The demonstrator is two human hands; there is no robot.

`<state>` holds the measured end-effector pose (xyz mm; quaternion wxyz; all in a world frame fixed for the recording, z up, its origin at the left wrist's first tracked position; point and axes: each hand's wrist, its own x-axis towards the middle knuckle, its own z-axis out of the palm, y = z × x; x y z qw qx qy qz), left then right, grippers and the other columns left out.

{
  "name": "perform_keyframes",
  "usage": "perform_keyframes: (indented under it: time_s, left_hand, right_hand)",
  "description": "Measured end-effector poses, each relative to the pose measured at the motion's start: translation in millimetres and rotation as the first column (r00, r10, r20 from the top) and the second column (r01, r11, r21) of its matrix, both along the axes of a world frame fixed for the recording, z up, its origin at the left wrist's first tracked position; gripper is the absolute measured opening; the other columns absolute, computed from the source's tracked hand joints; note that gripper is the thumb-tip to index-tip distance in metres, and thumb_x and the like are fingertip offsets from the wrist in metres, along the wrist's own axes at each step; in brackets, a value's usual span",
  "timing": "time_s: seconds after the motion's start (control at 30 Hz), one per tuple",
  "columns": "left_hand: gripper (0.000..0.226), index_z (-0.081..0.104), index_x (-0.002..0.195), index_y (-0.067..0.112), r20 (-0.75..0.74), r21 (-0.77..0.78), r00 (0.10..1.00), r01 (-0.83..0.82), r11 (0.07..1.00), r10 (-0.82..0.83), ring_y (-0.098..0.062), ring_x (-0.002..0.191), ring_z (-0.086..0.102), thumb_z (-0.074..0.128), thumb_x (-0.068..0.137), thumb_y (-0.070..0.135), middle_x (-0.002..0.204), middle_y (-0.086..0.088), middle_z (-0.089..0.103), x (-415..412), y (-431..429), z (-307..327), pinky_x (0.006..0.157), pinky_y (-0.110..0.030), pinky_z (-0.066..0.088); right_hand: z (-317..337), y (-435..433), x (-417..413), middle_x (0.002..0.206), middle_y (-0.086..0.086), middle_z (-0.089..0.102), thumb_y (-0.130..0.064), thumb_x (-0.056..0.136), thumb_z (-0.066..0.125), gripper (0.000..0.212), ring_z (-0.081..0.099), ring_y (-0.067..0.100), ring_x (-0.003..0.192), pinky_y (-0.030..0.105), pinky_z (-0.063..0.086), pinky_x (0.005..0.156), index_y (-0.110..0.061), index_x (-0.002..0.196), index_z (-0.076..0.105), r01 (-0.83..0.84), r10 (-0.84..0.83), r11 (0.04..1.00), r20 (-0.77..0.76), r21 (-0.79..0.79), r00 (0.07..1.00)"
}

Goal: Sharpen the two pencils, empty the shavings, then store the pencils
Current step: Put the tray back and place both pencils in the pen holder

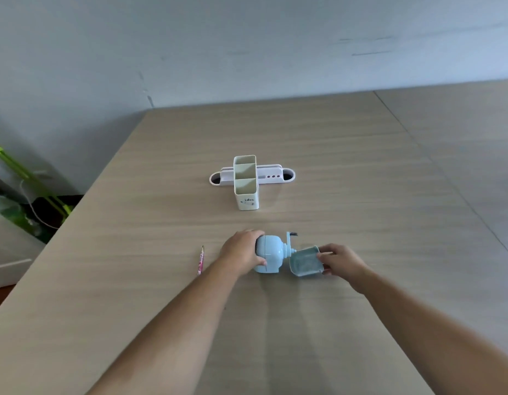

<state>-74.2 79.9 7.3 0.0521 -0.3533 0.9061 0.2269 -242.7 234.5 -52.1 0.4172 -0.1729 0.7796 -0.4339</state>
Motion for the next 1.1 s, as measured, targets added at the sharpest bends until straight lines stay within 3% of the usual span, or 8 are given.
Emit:
perform_keyframes:
  time_s: [0.13, 0.3, 0.4, 0.6, 0.73, 0.83, 0.93, 1.1]
  left_hand:
    - [0.062, 0.061, 0.12, 0.022, -0.022, 0.005, 1.0, 0.006, 1.0, -0.006, -0.023, 0.111, 0.058, 0.086, 0.064, 0.027, 0.117, -0.001, 0.067, -2, -9, -6, 0.091, -0.036, 0.049]
    - [0.062, 0.062, 0.119, 0.023, -0.029, 0.005, 0.999, 0.029, 1.0, -0.029, -0.023, 0.109, 0.059, 0.087, 0.062, 0.029, 0.115, -0.001, 0.067, -2, -15, -11, 0.091, -0.036, 0.05]
    - [0.06, 0.064, 0.116, 0.022, -0.035, 0.001, 0.999, 0.038, 0.999, -0.038, -0.023, 0.108, 0.059, 0.087, 0.062, 0.03, 0.112, -0.001, 0.068, -1, -18, -12, 0.09, -0.036, 0.051]
    - [0.061, 0.063, 0.118, 0.023, -0.03, -0.01, 0.998, 0.058, 0.998, -0.058, -0.023, 0.11, 0.057, 0.087, 0.063, 0.032, 0.114, -0.001, 0.067, -2, -20, -13, 0.09, -0.036, 0.05]
    - [0.063, 0.061, 0.12, 0.022, -0.034, 0.005, 0.998, 0.06, 0.998, -0.06, -0.023, 0.111, 0.057, 0.087, 0.063, 0.031, 0.116, -0.001, 0.066, -2, -21, -14, 0.091, -0.034, 0.048]
    - [0.077, 0.051, 0.132, 0.021, -0.042, 0.035, 0.996, 0.079, 0.996, -0.078, -0.021, 0.125, 0.05, 0.087, 0.064, 0.031, 0.133, 0.001, 0.056, 2, -22, -12, 0.1, -0.035, 0.045]
    - [0.099, 0.033, 0.144, 0.023, -0.027, 0.038, 0.998, 0.059, 0.998, -0.058, -0.019, 0.136, 0.039, 0.086, 0.063, 0.039, 0.148, 0.002, 0.037, 12, -29, 1, 0.106, -0.039, 0.041]
    - [0.055, 0.054, 0.122, 0.022, -0.117, -0.035, 0.986, -0.123, 0.992, 0.118, -0.019, 0.12, 0.054, 0.077, 0.075, 0.038, 0.128, 0.001, 0.055, 44, -61, 19, 0.096, -0.037, 0.048]
  right_hand:
    - [-9, -19, 8, 0.09, 0.01, 0.065, -0.016, 0.087, 0.058, 0.014, 0.059, 0.019, 0.065, 0.025, 0.046, 0.056, -0.013, 0.1, 0.056, 0.062, -0.062, 0.998, 0.003, 0.023, 0.998]
    - [-15, -35, 18, 0.079, 0.007, 0.064, -0.018, 0.087, 0.061, 0.008, 0.061, 0.022, 0.067, 0.031, 0.052, 0.062, -0.013, 0.09, 0.055, 0.093, -0.093, 0.995, 0.025, 0.03, 0.995]
    - [-17, -37, 20, 0.083, 0.011, 0.066, -0.012, 0.087, 0.061, 0.005, 0.063, 0.024, 0.074, 0.038, 0.057, 0.077, -0.01, 0.084, 0.06, 0.116, -0.115, 0.993, 0.055, -0.011, 0.992]
    - [-11, -50, 39, 0.091, 0.016, 0.067, 0.011, 0.087, 0.044, 0.03, 0.064, 0.024, 0.088, 0.033, 0.052, 0.089, -0.006, 0.08, 0.068, -0.019, 0.036, 0.995, 0.168, -0.1, 0.985]
    - [-7, -51, 37, 0.097, 0.017, 0.067, 0.014, 0.089, 0.034, 0.038, 0.064, 0.027, 0.093, 0.024, 0.054, 0.081, -0.003, 0.088, 0.067, -0.003, 0.02, 0.997, 0.208, -0.083, 0.978]
    - [1, -53, 33, 0.094, 0.019, 0.068, 0.014, 0.086, 0.033, 0.037, 0.064, 0.023, 0.084, 0.022, 0.056, 0.072, 0.005, 0.099, 0.066, 0.109, -0.104, 0.993, 0.12, -0.039, 0.987]
    - [24, -57, 26, 0.085, 0.015, 0.066, 0.012, 0.08, 0.032, 0.038, 0.062, 0.026, 0.079, 0.033, 0.055, 0.074, 0.0, 0.089, 0.067, 0.271, -0.276, 0.961, -0.104, -0.061, 0.955]
    - [86, -85, 48, 0.088, 0.009, 0.062, 0.006, 0.075, 0.03, 0.036, 0.053, 0.023, 0.069, 0.024, 0.041, 0.052, -0.009, 0.083, 0.062, 0.193, -0.235, 0.971, -0.415, -0.141, 0.879]
